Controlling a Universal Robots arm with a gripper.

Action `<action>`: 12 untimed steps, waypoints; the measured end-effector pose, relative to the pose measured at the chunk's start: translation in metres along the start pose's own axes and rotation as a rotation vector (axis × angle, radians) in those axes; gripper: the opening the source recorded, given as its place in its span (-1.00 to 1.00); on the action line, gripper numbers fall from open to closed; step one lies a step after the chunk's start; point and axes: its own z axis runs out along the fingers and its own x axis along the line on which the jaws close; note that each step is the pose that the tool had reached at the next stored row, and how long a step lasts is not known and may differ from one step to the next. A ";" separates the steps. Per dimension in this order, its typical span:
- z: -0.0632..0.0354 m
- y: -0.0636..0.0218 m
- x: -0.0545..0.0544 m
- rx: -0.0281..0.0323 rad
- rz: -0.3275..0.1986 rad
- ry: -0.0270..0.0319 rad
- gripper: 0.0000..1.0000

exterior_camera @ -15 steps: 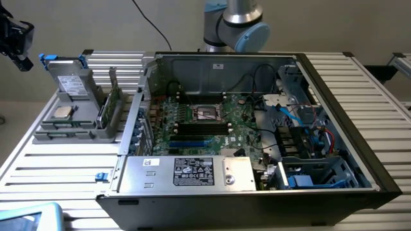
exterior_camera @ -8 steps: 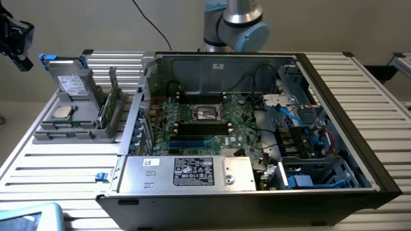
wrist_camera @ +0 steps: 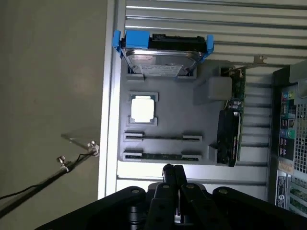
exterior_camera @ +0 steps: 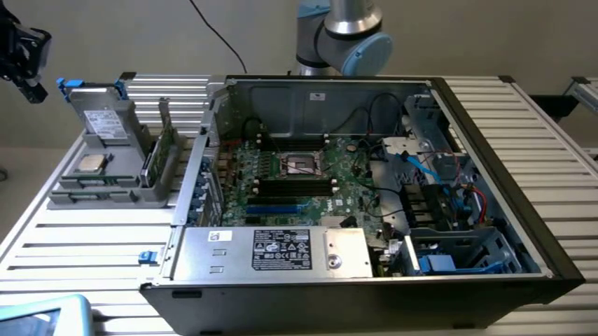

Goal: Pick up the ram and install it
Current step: 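Pick up the ram and move it above insertion slot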

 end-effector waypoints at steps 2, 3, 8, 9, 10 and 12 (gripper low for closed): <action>0.0000 0.0000 0.000 -0.0013 -0.036 0.0023 -0.78; 0.0000 0.0000 0.000 -0.0019 -0.054 0.0035 -0.78; 0.0000 0.0000 0.000 -0.0050 -0.144 0.0093 -0.78; 0.0000 0.0000 0.000 -0.0057 -0.164 0.0105 -0.78; 0.0001 0.0000 0.000 -0.0064 -0.181 0.0118 -0.78; 0.0001 0.0000 0.000 -0.0076 -0.217 0.0140 -0.78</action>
